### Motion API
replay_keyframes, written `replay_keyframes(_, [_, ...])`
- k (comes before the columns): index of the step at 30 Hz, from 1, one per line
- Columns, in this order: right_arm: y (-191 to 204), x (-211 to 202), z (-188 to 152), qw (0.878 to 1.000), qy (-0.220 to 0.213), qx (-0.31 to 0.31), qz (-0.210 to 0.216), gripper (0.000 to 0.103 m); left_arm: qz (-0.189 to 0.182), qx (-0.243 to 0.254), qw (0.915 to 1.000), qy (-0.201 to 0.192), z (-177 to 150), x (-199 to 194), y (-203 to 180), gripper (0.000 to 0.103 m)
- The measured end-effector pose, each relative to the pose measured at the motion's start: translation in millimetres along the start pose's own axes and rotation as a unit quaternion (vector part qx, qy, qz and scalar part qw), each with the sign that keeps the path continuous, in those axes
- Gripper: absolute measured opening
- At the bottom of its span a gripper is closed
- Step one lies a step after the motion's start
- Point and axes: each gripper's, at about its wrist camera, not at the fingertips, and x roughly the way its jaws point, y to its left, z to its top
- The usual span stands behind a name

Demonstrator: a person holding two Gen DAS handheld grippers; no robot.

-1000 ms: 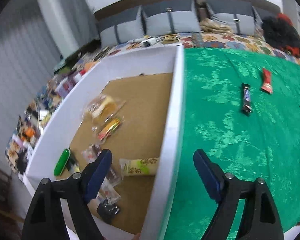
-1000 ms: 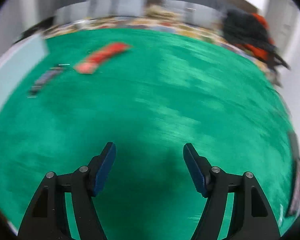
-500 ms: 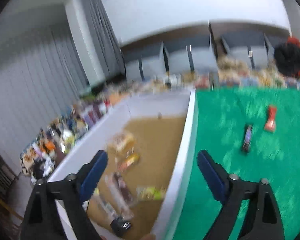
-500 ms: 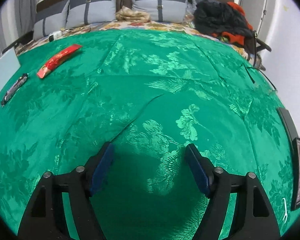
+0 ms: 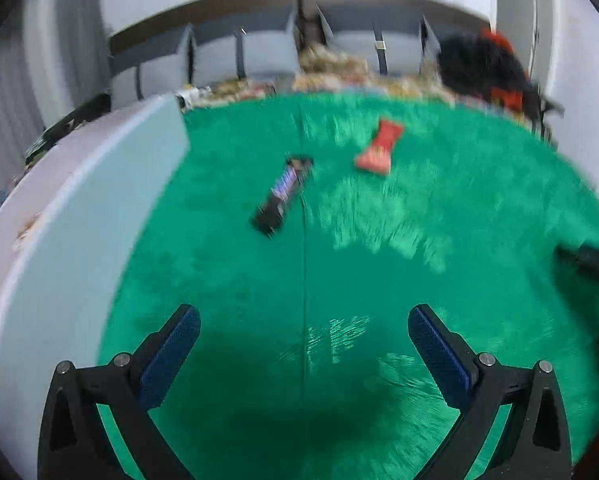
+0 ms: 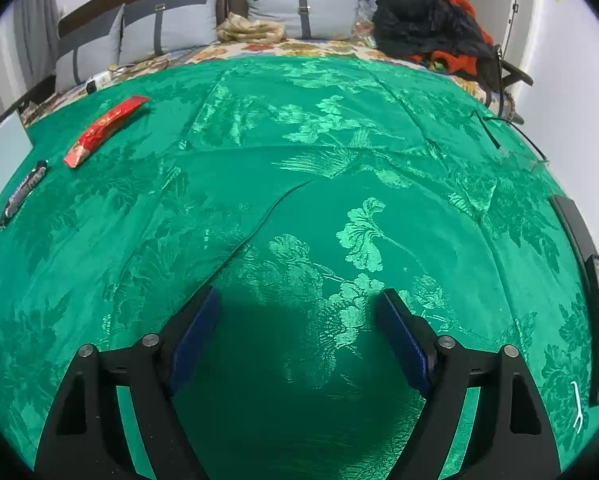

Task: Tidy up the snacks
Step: 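Grasp the Snickers bar with the left tool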

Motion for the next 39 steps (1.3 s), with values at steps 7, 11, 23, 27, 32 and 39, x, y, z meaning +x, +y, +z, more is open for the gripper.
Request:
replay_keyframes(7, [-0.3, -0.5, 0.1, 1.000, 0.001, 0.003, 0.004, 0.084, -0.001, -0.013, 0.9992, 0.037, -3.3, 38.6, -4.6, 0.103])
replay_keyframes(11, [-0.3, -0.2, 0.1, 1.000, 0.001, 0.003, 0.003, 0.084, -0.021, -0.038, 0.9980, 0.046, -4.3, 43.0, 3.2, 0.103])
replay_keyframes(23, [-0.5, -0.2, 0.3, 1.000, 0.001, 0.003, 0.004, 0.084, -0.020, -0.037, 0.9981, 0.045, -8.4, 41.8, 0.9, 0.103])
replay_keyframes(27, [-0.6, -0.3, 0.3, 1.000, 0.001, 0.003, 0.004, 0.084, -0.020, -0.037, 0.9981, 0.045, -8.4, 41.8, 0.9, 0.103])
replay_keyframes(32, [-0.5, -0.3, 0.3, 1.000, 0.001, 0.004, 0.004, 0.084, -0.020, -0.037, 0.9981, 0.045, -8.3, 41.9, 0.9, 0.103])
replay_keyframes(39, [-0.8, -0.6, 0.6, 1.000, 0.001, 0.005, 0.005, 0.084, -0.020, -0.037, 0.9981, 0.046, -8.4, 41.9, 0.8, 0.103])
